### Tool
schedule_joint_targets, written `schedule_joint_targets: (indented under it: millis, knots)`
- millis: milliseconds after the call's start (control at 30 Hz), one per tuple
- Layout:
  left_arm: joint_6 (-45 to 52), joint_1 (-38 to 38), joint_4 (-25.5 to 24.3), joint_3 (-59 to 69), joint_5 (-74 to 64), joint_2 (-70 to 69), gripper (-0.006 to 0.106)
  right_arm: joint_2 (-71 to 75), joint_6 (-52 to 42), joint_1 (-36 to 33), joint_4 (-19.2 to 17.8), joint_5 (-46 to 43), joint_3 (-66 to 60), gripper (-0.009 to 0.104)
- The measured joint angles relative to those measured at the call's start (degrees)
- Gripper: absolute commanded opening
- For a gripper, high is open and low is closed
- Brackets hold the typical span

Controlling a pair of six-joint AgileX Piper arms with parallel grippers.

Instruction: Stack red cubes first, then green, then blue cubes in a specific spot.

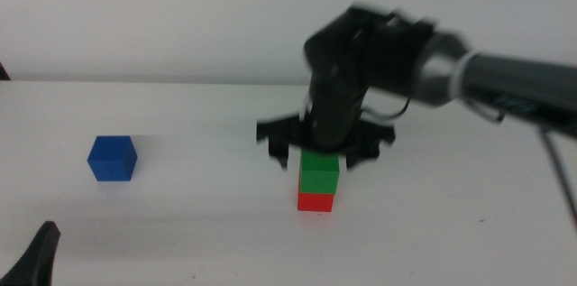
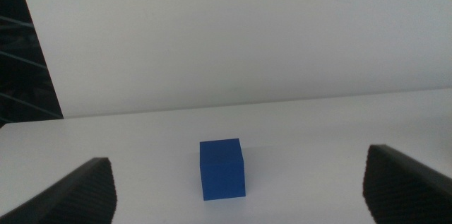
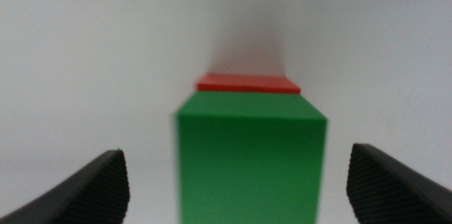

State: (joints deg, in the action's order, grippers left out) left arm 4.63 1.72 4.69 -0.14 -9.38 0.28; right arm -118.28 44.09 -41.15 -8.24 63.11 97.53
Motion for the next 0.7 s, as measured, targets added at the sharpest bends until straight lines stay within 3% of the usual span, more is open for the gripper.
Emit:
schedule_joint_targets:
  millis: [200,367,533,700]
  knots:
    - [0.0,0.0,0.0,0.0,0.0,0.0,0.094,17.27,-21.23,0.0,3.55,0.36,-2.16,0.083]
    - [0.0,0.0,0.0,0.0,0.0,0.0,0.094,37.17,-38.52,0.11,6.21,-1.9,-17.69,0.083]
    - [0.0,0.0,0.0,0.0,0.0,0.0,0.094,58.84,-45.33,0.75,8.24,-8.54,-35.08,0.083]
    - [0.0,0.0,0.0,0.0,0.0,0.0,0.094,71.01,-44.09,0.75,8.7,-10.59,-42.65,0.083]
